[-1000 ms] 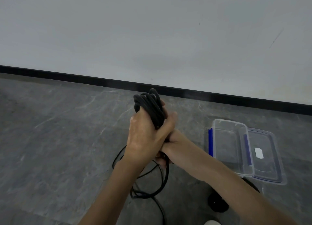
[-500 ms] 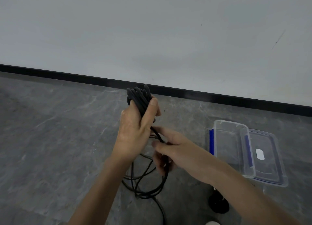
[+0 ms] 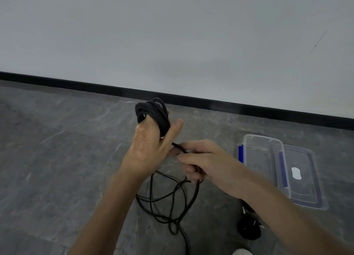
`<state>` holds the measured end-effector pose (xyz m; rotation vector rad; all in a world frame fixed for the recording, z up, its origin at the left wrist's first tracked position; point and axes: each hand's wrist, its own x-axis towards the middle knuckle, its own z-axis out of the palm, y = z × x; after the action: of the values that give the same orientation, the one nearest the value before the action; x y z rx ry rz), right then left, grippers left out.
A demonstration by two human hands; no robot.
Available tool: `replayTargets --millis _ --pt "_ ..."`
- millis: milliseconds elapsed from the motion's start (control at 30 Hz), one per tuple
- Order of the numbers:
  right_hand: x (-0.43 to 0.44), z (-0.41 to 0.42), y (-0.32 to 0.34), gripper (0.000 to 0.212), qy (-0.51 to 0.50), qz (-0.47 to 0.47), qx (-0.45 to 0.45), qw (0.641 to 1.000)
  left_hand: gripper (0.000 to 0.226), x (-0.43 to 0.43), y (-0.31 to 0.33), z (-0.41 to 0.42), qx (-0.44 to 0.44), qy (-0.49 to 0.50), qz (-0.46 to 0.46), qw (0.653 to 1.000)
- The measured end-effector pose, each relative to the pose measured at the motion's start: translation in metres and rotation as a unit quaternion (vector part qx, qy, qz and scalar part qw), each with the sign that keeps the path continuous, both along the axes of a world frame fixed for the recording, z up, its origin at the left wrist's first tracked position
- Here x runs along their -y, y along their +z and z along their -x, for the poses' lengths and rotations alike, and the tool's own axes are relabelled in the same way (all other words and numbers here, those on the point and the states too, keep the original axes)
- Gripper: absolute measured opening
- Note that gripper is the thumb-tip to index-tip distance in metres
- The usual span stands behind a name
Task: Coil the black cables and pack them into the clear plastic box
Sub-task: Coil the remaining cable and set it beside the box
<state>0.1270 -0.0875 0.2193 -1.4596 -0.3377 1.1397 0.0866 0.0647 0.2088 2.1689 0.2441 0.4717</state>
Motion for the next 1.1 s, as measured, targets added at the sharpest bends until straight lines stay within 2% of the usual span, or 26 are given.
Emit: replayTargets --millis 67,167,233,333,500,633,767,867,933,1000,1033,1067,1100 --pt "0.001 -0.002 0.001 0.026 -0.024 -0.011 0.023 0.999 0.054 0.0 -0.003 -0.001 -0.009 -0.005 -0.006 1.0" --pt "0.003 -0.003 0.002 0.023 -0.083 -0.037 0.039 0.995 0.056 0.001 -0.006 -0.002 -0.009 -0.008 -0.014 1.0" --pt "0.005 -0.001 0.002 0.022 -0.102 -0.067 0.001 0.993 0.055 0.001 -0.007 -0.003 -0.008 -0.01 -0.011 1.0" --pt "0.007 -0.001 0.005 0.024 -0.071 -0.078 -0.057 0.993 0.06 0.0 -0.006 -0.002 -0.009 -0.005 -0.013 1.0" --pt "0.011 -0.006 0.005 0.028 0.002 -0.045 -0.05 0.998 0.058 -0.007 -0.007 -0.001 -0.026 0.017 0.002 1.0" --pt "0.014 -0.005 0.006 0.026 0.059 -0.089 -0.078 0.991 0.055 -0.01 -0.008 -0.001 -0.03 0.008 0.0 1.0" --pt "0.017 -0.007 0.006 0.036 0.035 -0.14 -0.122 0.982 0.065 -0.009 -0.006 -0.002 -0.036 -0.012 -0.008 0.999" --pt "0.018 -0.01 0.006 0.035 0.007 -0.13 -0.083 0.988 0.069 -0.012 -0.008 -0.002 -0.067 -0.046 -0.014 0.997" --pt "0.016 -0.01 0.003 0.027 -0.003 -0.088 -0.023 0.996 0.072 -0.013 -0.011 -0.001 -0.103 -0.072 -0.018 0.992" --pt "0.015 -0.011 -0.002 0.024 0.007 -0.016 0.149 0.989 0.078 -0.013 -0.014 0.0 -0.157 -0.092 -0.017 0.983" --pt "0.015 -0.012 -0.005 0.024 0.017 0.012 0.248 0.969 0.081 -0.013 -0.016 0.001 -0.193 -0.107 -0.015 0.975" --pt "0.015 -0.012 -0.007 0.025 0.024 0.026 0.317 0.948 0.083 -0.011 -0.018 0.003 -0.229 -0.128 -0.006 0.965" --pt "0.015 -0.013 -0.008 0.025 0.02 0.029 0.349 0.936 0.086 -0.009 -0.02 0.004 -0.256 -0.153 0.012 0.955"
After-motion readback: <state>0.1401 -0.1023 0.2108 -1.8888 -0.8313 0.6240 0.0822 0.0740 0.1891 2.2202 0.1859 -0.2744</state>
